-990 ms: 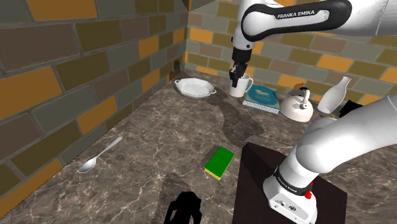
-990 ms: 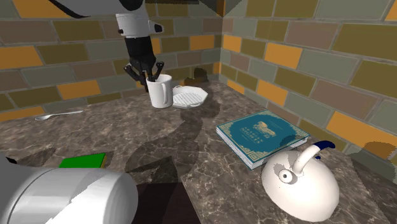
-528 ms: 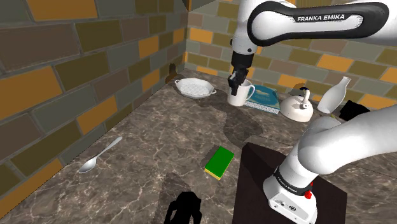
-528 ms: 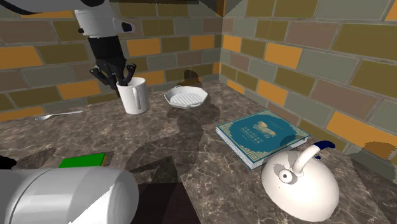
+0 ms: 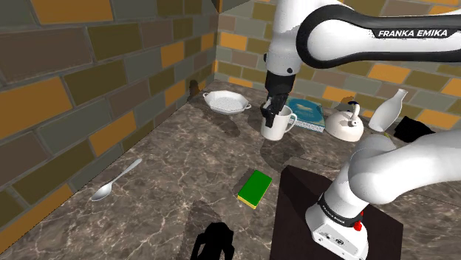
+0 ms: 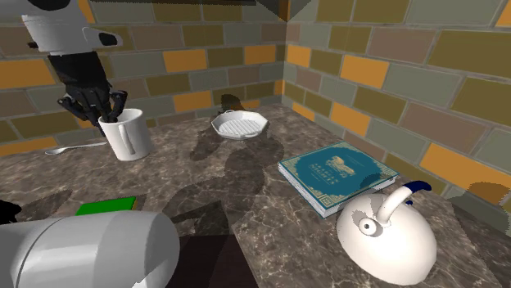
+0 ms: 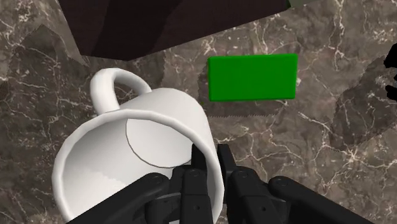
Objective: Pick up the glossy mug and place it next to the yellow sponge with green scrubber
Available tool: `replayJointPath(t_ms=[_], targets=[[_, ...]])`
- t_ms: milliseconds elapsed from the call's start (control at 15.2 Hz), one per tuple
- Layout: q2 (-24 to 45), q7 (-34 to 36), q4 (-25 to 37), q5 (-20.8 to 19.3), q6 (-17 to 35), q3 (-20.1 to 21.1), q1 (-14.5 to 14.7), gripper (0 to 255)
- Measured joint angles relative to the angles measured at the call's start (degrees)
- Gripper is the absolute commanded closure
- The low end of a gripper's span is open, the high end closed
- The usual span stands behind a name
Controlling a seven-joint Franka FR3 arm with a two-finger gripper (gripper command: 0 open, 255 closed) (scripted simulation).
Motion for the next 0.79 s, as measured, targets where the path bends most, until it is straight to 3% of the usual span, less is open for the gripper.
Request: replayJointPath(t_ms=[792], targets=[[-0.52, 17.1, 3.42, 11.49, -2.33, 15.21, 7.13, 255]])
